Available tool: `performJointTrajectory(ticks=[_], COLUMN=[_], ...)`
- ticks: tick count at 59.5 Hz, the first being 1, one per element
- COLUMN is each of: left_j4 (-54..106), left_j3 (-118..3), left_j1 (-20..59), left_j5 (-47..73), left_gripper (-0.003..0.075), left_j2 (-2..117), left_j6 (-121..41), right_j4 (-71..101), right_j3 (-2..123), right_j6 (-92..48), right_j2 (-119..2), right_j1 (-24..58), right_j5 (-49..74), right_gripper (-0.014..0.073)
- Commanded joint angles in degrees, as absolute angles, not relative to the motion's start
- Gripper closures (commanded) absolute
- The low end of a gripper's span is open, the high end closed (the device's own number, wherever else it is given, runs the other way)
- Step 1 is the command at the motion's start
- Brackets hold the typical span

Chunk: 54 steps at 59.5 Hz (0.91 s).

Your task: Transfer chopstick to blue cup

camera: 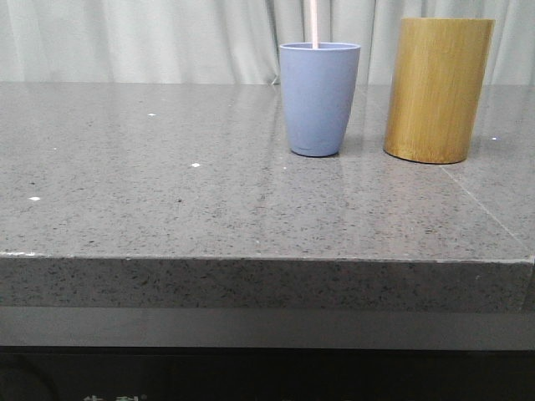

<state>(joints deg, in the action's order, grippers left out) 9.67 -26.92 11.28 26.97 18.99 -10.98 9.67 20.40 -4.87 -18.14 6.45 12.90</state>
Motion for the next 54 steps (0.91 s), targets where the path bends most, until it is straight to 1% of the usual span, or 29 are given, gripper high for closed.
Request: performJointTrajectory(ticks=[1, 13, 29, 38, 46, 54], left_j4=[10.5, 10.5, 10.49, 10.49, 9.76, 7.93], left_j3=[-28.41, -26.04, -14.08, -8.39, -4.84, -1.13], left_j1=[11.62, 11.62, 7.74, 5.85, 3.61, 2.0], left_j5=[22.34, 20.14, 14.06, 13.62, 10.75, 6.35], left_gripper=[0.0739, 0.0739, 0.0739, 0.0739, 0.0739, 0.0739], left_j2=[19.42, 17.48, 4.03, -2.0, -1.8, -1.8], left_j6=[-11.07, -11.07, -10.87, -10.87, -9.46, -4.33], right_j4=[9.9, 9.9, 9.9, 9.9, 9.9, 9.9], right_j3=[21.89, 21.89, 21.89, 21.89, 21.89, 21.89], right_j6=[-5.31, -5.31, -5.31, -5.31, -5.31, -5.31], right_j2=[-18.52, -18.52, -18.52, -18.52, -18.58, -18.58], right_j1=[6.2, 6.2, 6.2, 6.2, 6.2, 6.2], right_j5=[7.9, 7.9, 7.9, 7.95, 8.04, 8.04], right_gripper=[0.0662, 0.0662, 0.0662, 0.0662, 0.0662, 0.0662])
